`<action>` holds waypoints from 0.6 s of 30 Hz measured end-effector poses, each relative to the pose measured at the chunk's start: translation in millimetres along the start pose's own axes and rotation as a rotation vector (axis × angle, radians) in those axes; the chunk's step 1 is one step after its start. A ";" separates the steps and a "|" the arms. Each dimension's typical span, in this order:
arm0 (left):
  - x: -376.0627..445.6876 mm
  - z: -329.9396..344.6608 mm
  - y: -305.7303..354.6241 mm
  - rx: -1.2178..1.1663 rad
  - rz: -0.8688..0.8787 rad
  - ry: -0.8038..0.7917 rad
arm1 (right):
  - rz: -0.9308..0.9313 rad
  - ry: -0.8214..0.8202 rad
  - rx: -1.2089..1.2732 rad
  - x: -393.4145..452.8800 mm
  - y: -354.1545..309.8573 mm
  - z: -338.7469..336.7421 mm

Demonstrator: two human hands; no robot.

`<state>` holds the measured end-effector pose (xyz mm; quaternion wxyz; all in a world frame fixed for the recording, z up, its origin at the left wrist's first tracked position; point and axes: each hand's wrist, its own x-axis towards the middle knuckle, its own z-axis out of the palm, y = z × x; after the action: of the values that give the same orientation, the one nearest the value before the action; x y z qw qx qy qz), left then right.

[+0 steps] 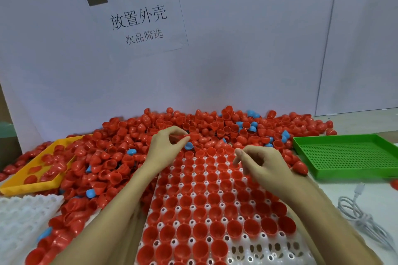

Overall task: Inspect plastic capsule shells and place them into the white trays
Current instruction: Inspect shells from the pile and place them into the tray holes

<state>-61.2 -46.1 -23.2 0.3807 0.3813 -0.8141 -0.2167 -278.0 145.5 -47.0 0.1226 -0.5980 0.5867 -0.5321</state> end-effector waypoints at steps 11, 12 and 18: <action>-102.7 -9.0 38.3 -0.518 0.162 -0.187 | -0.002 -0.264 0.251 -5.7 -25.9 9.2; -105.4 -8.7 38.0 -0.521 0.166 -0.190 | -0.003 -0.278 0.255 -6.3 -27.2 9.4; -112.5 -11.3 39.4 -0.557 0.146 -0.177 | 0.007 -0.289 0.293 -7.5 -31.7 8.8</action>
<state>-23.1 65.8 -42.0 0.4127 0.1826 -0.7786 -0.4360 -251.1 156.4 -29.8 0.2931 -0.6420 0.4813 -0.5199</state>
